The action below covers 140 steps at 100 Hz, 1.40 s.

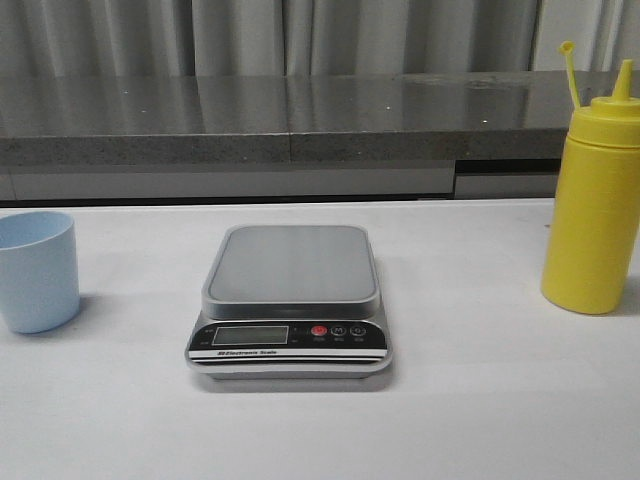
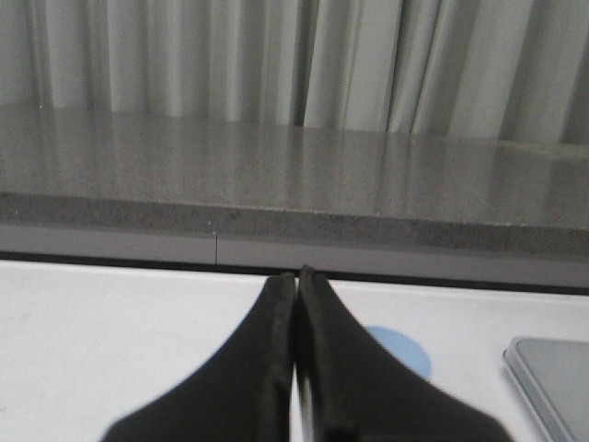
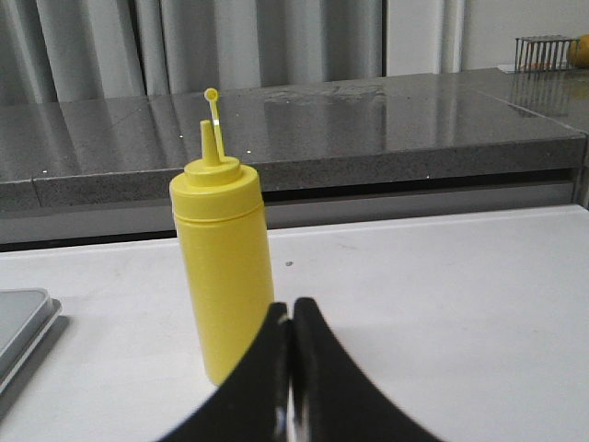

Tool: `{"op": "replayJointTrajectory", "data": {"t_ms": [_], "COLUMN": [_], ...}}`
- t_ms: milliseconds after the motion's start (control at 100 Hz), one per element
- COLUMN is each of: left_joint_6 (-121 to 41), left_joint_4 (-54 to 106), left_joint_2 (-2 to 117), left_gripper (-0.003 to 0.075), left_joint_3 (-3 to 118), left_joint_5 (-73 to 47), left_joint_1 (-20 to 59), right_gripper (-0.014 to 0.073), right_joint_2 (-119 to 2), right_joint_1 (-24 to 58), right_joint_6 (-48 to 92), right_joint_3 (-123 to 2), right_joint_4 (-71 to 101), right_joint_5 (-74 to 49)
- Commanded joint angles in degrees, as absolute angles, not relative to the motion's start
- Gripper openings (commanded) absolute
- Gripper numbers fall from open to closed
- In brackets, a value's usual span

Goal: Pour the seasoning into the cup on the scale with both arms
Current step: 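Move the left gripper above the light blue cup, then lower the left gripper and grasp the light blue cup rim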

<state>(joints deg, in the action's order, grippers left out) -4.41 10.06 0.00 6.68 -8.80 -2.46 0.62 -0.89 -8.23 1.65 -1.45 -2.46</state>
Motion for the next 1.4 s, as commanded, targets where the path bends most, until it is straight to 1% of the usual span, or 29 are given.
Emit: {"op": "replayJointTrajectory", "data": {"t_ms": [0,250,610,650,700,750,850,900,950,990,1220,1390], "left_joint_6": [-4.3,-4.3,-9.8,-10.8,-11.1,-11.8,-11.9,-11.9,-11.9,-11.9,-11.9,-11.9], "left_joint_4": [10.7,10.7,10.1,10.1,10.1,10.1,10.5,10.6,10.6,10.6,11.1,12.7], "left_joint_2": [3.2,18.8,42.4,44.7,47.1,49.0,52.9,54.6,56.4,58.1,68.0,76.5], "left_gripper": [-0.0021,-0.0020,-0.0015,0.0005,0.0057,0.0134,0.0344,0.0424,0.0470,0.0480,0.0479,0.0479], "left_joint_3": [13.3,28.0,39.8,40.7,41.6,42.4,43.7,44.3,45.1,45.8,51.7,57.2], "left_joint_5": [-8.7,-24.5,-35.8,-36.0,-36.0,-35.9,-35.4,-35.2,-35.2,-35.2,-37.0,-42.2], "left_joint_1": [-2.6,-2.6,-2.6,-2.6,-2.6,-2.6,-2.6,-2.6,-2.6,-2.6,-2.6,-2.6], "right_gripper": [-0.0067,-0.0067,-0.0067,-0.0067,-0.0067,-0.0067,-0.0067,-0.0067,-0.0067,-0.0067,-0.0067,-0.0067], "right_joint_2": [1.7,1.7,1.7,1.7,1.7,1.7,1.7,1.7,1.7,1.7,1.7,1.7], "right_joint_1": [-0.9,-0.9,-0.9,-0.9,-0.9,-0.9,-0.9,-0.9,-0.9,-0.9,-0.9,-0.9], "right_joint_6": [-8.0,-8.0,-8.0,-8.0,-8.0,-8.0,-8.0,-8.0,-8.0,-8.0,-8.0,-8.0], "right_joint_3": [0.5,0.5,0.5,0.5,0.5,0.5,0.5,0.5,0.5,0.5,0.5,0.5], "right_joint_4": [-2.2,-2.2,-2.2,-2.2,-2.2,-2.2,-2.2,-2.2,-2.2,-2.2,-2.2,-2.2], "right_joint_5": [1.8,1.8,1.8,1.8,1.8,1.8,1.8,1.8,1.8,1.8,1.8,1.8]}}
